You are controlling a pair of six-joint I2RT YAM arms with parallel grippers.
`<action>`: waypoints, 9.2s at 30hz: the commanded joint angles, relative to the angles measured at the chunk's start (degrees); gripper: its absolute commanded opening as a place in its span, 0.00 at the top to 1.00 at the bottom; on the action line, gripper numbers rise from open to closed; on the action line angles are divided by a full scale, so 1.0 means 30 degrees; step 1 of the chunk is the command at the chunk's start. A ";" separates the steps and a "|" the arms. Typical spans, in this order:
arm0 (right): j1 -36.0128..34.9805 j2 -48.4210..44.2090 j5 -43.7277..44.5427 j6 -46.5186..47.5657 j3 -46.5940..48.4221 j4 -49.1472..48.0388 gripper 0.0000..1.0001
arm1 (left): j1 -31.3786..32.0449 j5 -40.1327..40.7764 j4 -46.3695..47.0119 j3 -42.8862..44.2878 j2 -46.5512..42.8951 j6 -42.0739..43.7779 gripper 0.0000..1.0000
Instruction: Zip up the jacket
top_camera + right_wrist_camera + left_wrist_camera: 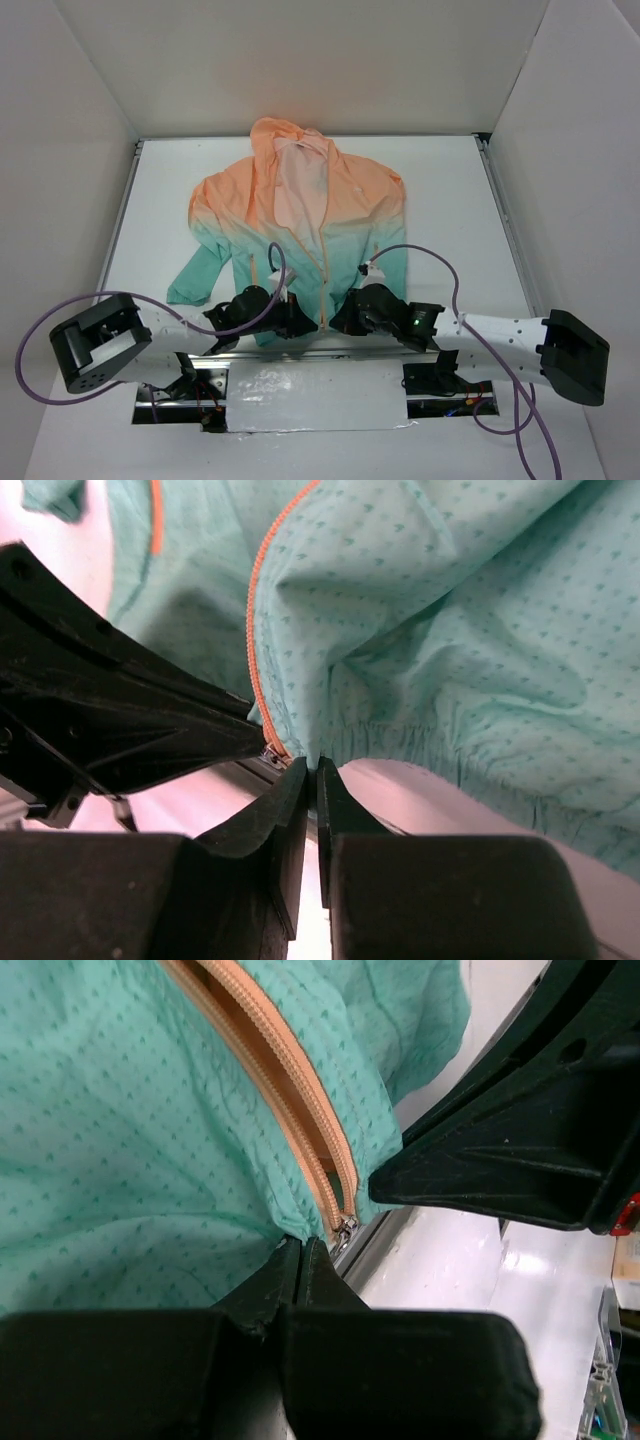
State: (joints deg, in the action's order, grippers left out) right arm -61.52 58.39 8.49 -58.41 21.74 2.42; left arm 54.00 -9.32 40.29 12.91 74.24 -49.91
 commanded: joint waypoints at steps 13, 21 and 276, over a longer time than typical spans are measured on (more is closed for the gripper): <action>0.0232 -0.0155 -0.0424 0.3207 0.0108 -0.1243 0.62 | 0.0194 -0.1872 0.1978 -0.0728 0.2381 -0.0179 1.00; 0.0028 -0.1126 -0.6457 0.6108 -0.0479 -0.3677 0.44 | 0.0194 -0.2312 0.2682 -0.0465 0.3232 -0.0385 1.00; 0.3453 0.1896 -0.5436 0.5584 0.1106 -0.0188 1.00 | 0.2157 -0.1990 0.8336 -0.1080 0.4317 0.0963 1.00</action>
State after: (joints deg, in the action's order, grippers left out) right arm -53.36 66.72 -13.30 -40.21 24.91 3.25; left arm 59.20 -11.73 61.04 9.76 87.20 -49.21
